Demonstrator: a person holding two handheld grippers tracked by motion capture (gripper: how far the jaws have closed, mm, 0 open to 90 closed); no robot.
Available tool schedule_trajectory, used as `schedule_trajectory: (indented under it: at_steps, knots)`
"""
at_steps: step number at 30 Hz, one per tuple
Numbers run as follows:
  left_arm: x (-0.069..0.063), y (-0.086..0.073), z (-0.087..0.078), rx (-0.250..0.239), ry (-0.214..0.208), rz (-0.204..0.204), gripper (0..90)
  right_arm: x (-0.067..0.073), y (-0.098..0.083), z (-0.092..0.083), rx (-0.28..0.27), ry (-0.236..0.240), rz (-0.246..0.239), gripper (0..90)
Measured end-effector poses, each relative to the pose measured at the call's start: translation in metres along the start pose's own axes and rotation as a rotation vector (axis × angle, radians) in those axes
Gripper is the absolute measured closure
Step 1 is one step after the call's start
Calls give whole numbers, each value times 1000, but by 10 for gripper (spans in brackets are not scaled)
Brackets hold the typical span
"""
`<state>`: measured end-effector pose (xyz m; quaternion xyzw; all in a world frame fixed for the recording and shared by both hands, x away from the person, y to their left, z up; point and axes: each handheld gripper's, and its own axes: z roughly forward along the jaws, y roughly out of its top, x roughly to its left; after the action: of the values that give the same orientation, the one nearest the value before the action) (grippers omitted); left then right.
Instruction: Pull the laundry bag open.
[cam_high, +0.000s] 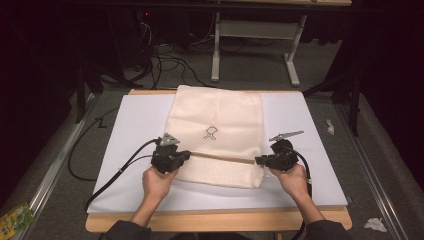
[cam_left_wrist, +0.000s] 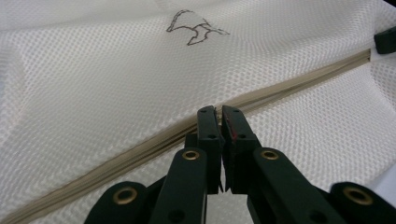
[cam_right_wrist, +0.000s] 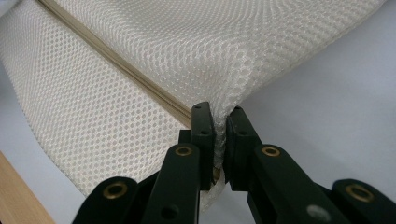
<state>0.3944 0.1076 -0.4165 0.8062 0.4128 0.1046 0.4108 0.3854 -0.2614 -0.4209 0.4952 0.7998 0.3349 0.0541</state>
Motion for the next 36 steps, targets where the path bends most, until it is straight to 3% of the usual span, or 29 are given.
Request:
schedule_trajectory:
  at_steps: [10,19,21,25,36]
  knots:
    - [7,1,-5,-4,17,-12,871,2,2,-1,-5,0,-5,853]
    - [13,2,-8,-24,2,-34,871,3,2,-1,-12,3,-17,854]
    - [15,2,-10,-26,30,-31,872,3,2,-2,-16,-16,-17,854]
    - [22,1,-16,-30,32,-51,871,-1,1,-5,-22,-18,3,854]
    - [24,-5,-18,-34,49,-46,871,-4,3,-5,-25,-30,2,854]
